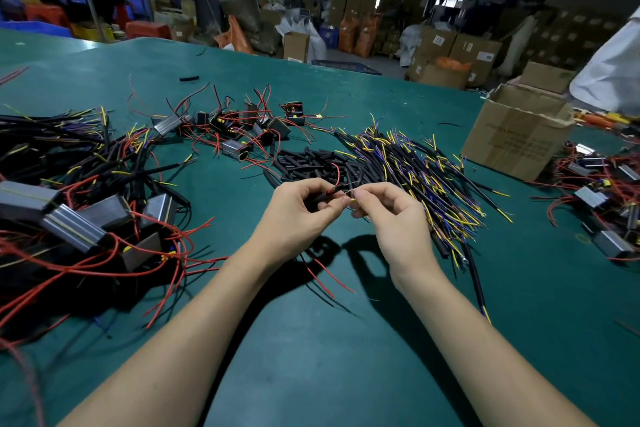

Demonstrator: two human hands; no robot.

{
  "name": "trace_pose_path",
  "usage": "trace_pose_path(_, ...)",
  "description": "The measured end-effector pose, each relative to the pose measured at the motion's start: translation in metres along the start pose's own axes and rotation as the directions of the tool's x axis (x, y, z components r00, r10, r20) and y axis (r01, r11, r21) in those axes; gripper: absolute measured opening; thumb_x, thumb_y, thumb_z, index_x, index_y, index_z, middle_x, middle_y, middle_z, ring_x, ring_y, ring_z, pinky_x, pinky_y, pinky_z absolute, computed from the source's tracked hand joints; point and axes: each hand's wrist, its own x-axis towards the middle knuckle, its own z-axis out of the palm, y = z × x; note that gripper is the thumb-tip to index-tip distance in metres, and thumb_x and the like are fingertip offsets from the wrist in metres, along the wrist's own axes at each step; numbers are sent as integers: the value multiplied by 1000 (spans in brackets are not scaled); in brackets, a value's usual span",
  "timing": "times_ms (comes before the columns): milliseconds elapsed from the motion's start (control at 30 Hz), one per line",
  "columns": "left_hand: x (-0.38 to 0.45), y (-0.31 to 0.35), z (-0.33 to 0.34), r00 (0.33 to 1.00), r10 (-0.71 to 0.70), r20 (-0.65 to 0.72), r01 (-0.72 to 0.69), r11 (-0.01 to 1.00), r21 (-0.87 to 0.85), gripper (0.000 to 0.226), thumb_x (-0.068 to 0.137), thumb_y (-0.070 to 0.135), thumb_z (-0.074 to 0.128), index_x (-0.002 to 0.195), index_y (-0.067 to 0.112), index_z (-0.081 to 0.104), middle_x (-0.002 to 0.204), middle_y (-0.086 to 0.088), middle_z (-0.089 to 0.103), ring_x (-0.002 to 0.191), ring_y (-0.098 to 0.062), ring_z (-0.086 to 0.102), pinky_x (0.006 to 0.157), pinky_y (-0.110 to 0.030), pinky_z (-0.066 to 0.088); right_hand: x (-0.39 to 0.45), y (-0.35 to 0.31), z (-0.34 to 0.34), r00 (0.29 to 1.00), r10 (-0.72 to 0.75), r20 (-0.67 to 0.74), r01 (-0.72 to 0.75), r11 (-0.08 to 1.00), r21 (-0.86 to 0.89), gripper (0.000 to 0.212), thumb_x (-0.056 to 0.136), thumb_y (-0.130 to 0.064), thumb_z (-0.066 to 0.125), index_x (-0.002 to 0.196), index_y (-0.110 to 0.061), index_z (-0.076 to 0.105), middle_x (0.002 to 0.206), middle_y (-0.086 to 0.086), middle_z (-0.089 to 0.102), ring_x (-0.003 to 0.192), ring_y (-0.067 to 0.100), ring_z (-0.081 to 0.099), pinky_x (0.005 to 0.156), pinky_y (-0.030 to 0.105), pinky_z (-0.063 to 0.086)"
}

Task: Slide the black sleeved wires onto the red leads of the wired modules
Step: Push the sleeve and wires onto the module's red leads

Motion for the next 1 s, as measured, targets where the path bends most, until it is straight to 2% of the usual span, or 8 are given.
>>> trace_pose_path(167, -1, 3, 1, 1000, 5, 1, -5, 1000, -17, 9, 87, 14, 68, 81, 6, 69, 63, -2, 43, 54, -5, 32, 51, -14, 28, -3, 0, 11, 992, 67, -111, -43, 977, 210, 17, 91, -3, 57, 78, -12, 63, 72, 5, 63, 67, 9, 59, 72, 15, 48)
trace_pose_path(300, -1, 4, -1, 1000, -9, -8, 8, 997, -71, 9, 87, 17, 68, 80, 12, 69, 51, 11, 36, 47, -4, 29, 47, -14, 25, -3, -2, 13, 989, 123, -77, -88, 932, 351, 16, 92, -5, 55, 79, -12, 61, 69, -1, 67, 68, 7, 64, 76, 17, 50)
trace_pose_path(400, -2, 4, -1, 1000, 1, -25, -3, 997, -83, 7, 87, 16, 67, 88, 9, 68, 54, 14, 47, 51, -1, 37, 51, -13, 33, 0, -1, 9, 999, 46, -10, -41, 956, 292, 15, 95, -5, 52, 83, -11, 59, 79, 4, 67, 75, 12, 65, 79, 20, 51)
trace_pose_path(467, -2, 4, -2, 998, 8, -59, -15, 993, -120, 10, 90, 17, 62, 98, 11, 61, 75, 7, 59, 68, -4, 49, 66, -18, 43, 3, 0, 3, 1000, 5, -11, -2, 973, 230, 15, 95, -5, 52, 84, -12, 59, 76, 3, 66, 69, 9, 59, 72, 16, 48)
trace_pose_path(700, -2, 1, 1, 995, 71, -72, -78, 992, -102, 18, 97, 23, 49, 103, 17, 33, 105, -3, 49, 89, -9, 51, 86, -21, 44, 7, 3, -12, 992, -45, 119, 39, 998, 53, 13, 92, -6, 57, 81, -11, 62, 64, -3, 60, 61, 11, 47, 63, 15, 41)
trace_pose_path(833, -1, 1, 2, 991, 125, -49, -127, 991, -50, 22, 91, 34, 45, 103, 17, 38, 113, -7, 52, 96, -11, 55, 88, -22, 45, 7, 5, -11, 982, -78, 172, 79, 997, 6, 13, 92, -3, 58, 82, -11, 62, 68, -3, 62, 63, 4, 52, 66, 12, 44)
trace_pose_path(933, 0, -2, -1, 977, 205, -56, -201, 977, 68, 4, 93, 19, 53, 92, 15, 51, 107, -10, 56, 99, -20, 56, 88, -34, 47, 8, 8, -11, 978, -82, 192, 90, 995, -32, 14, 91, -3, 59, 83, -13, 65, 74, -3, 64, 67, 2, 56, 69, 12, 45)
trace_pose_path(1000, 1, -5, -1, 966, 254, -54, -243, 958, 155, 7, 91, 8, 60, 86, 11, 57, 102, -9, 58, 98, -19, 56, 86, -30, 46, 9, 9, -12, 976, -86, 202, 96, 995, -39, 16, 92, -3, 58, 84, -15, 65, 74, -7, 64, 67, 0, 56, 69, 11, 45)
